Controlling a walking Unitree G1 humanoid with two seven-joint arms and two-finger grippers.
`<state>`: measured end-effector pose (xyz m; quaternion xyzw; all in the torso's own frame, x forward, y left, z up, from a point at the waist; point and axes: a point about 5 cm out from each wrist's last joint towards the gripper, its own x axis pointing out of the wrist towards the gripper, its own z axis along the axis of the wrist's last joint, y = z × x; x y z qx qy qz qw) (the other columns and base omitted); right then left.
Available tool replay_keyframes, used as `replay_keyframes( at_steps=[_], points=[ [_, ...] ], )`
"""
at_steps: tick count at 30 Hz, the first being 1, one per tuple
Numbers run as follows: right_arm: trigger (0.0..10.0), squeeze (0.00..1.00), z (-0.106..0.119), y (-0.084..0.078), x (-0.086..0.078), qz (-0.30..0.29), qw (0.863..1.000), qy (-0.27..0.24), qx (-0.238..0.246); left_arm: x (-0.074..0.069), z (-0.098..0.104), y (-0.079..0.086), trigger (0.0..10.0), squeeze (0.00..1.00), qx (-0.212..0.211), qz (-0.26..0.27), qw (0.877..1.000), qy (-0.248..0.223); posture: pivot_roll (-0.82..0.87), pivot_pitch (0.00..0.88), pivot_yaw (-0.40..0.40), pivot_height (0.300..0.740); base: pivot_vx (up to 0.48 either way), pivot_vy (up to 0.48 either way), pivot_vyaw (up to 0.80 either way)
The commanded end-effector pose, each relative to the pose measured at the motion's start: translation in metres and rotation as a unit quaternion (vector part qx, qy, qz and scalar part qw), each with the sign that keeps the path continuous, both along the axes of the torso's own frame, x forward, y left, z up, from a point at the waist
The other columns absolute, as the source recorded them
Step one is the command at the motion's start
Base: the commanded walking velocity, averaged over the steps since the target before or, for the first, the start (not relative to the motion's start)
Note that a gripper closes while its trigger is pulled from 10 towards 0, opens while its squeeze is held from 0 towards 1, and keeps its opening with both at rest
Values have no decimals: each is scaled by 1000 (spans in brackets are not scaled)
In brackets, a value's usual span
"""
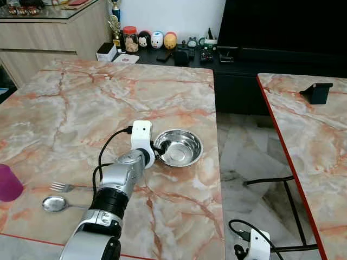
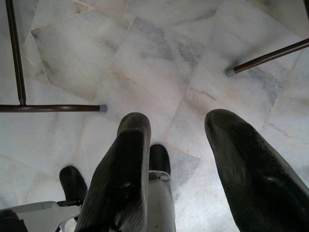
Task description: Setting the table
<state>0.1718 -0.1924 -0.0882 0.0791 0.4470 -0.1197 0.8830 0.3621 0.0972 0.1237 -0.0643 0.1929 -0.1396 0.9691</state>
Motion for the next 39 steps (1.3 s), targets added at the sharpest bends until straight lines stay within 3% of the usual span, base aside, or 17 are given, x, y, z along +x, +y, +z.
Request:
replay_keyframes(
  at_steps=[1, 21, 22, 23, 24, 25, 26, 39],
  points=[
    [10000, 0, -1, 1, -2, -4, 1000, 5, 5, 1, 3, -2, 10000, 0, 12, -4, 1000, 2, 79, 0, -15, 740, 0, 0, 0],
    [10000, 0, -1, 1, -2, 0, 1000, 7, 5, -6, -6, -11, 10000, 0, 3, -11, 999, 43, 81, 0, -15, 740, 0, 0, 0],
    [10000, 0, -1, 1, -2, 0, 1000, 7, 5, -6, -6, -11, 6196, 0, 3, -13, 999, 44, 81, 0, -15, 740, 0, 0, 0],
    [10000, 0, -1, 1, -2, 0, 1000, 7, 5, -6, -6, -11, 6196, 0, 3, -13, 999, 44, 81, 0, -15, 740, 0, 0, 0],
    [10000, 0, -1, 1, -2, 0, 1000, 7, 5, -6, -6, -12, 1412, 0, 2, -14, 999, 44, 79, 0, -14, 740, 0, 0, 0],
    [10000, 0, -1, 1, -2, 0, 1000, 7, 6, -7, -6, -12, 1412, 0, 2, -15, 999, 44, 79, 0, -14, 740, 0, 0, 0],
    [10000, 0, -2, 1, -3, 0, 1000, 8, 6, -7, -6, -12, 0, 0, 2, -15, 999, 44, 79, 0, -14, 740, 0, 0, 0],
    [10000, 0, -2, 1, -3, 2, 1000, 9, 6, -8, -9, -10, 0, 0, 10, -18, 999, 48, 79, 0, -16, 740, 0, 0, 0]
  ],
)
